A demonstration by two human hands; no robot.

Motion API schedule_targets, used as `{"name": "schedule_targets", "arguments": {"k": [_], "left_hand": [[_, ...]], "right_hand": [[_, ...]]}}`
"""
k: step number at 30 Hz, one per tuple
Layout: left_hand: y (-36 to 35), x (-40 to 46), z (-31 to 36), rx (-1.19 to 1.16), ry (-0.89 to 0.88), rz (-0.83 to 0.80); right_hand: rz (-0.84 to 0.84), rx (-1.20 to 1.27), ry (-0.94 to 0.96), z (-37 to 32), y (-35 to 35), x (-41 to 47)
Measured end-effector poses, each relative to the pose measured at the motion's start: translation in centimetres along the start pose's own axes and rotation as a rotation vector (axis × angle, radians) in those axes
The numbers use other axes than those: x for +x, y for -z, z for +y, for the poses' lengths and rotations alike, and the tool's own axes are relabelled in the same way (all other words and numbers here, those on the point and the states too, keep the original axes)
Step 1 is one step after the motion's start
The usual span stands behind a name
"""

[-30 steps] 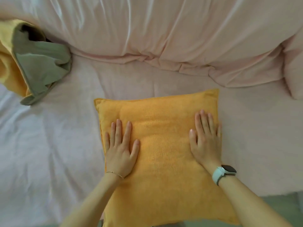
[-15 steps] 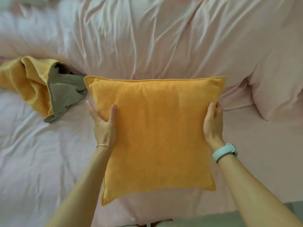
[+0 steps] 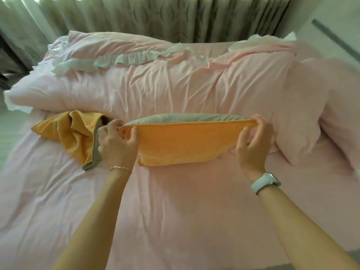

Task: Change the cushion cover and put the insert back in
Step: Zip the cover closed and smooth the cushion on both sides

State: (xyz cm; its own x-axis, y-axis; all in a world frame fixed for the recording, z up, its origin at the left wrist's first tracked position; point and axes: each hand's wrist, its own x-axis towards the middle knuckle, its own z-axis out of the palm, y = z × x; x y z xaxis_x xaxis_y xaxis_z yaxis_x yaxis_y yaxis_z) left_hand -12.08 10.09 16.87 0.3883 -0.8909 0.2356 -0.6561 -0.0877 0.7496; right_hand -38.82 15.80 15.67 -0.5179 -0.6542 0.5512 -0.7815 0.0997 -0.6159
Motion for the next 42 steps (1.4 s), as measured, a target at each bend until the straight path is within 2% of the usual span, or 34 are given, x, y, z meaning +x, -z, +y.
{"name": "schedule_targets", "arguments": {"k": [2,4,6,10,16,18,21,23,26,31,34,37,42], "left_hand": [[0.1,-0.8,-0.5,0.308,-0.118,-0.106],[1.0,-1.7,-0.8,0.422,-0.131,-0.219],[1.8,-2.9,-1.5,0.495,-0.164,-0.318],[1.9,-5.5,-3.8,0.361,-0.250,-0.469],[-1.2,-9.9,-7.4,0.306,-0.287,-0.806],[-2.2,-11.8,-8.6,0.319,-0.362,-0.888],[-3.6,-14.6,-10.2,0.298,-0.554,-0.969],[-5.1,-15.6,-11.2,0.319,-0.592,-0.974],[-7.3,-15.6,-12.2,0.421,-0.498,-0.984],[-10.6,-15.7,-15.3,0.479,-0.525,-0.743],[-10.9,-16.1,-16.8,0.542,-0.626,-0.666],[-10.9,-16.6,-17.6,0.404,-0.692,-0.517],[-10.1,-16.9,-17.1,0.161,-0.612,-0.475]], "right_hand": [[-0.222,-0.115,0.130,-0.8,-0.7,-0.3],[-0.419,-0.212,0.151,-1.5,-1.2,-1.3],[-0.477,-0.262,0.117,-1.9,-1.2,-2.7],[-0.464,-0.243,0.111,-2.2,-0.4,-6.2],[-0.869,-0.331,-0.033,1.6,0.2,-12.2],[-0.924,-0.336,-0.046,2.7,0.4,-14.4],[-0.859,-0.302,0.154,3.6,-0.3,-17.1],[-0.881,-0.296,0.295,4.1,-1.9,-17.7],[-0.917,-0.297,0.402,4.4,-5.3,-17.3],[-0.956,-0.317,0.564,6.7,-9.8,-18.6],[-0.957,-0.282,0.633,8.4,-10.7,-20.0],[-0.907,-0.238,0.635,8.6,-11.3,-19.6],[-0.912,-0.057,0.558,7.9,-10.3,-18.5]]}}
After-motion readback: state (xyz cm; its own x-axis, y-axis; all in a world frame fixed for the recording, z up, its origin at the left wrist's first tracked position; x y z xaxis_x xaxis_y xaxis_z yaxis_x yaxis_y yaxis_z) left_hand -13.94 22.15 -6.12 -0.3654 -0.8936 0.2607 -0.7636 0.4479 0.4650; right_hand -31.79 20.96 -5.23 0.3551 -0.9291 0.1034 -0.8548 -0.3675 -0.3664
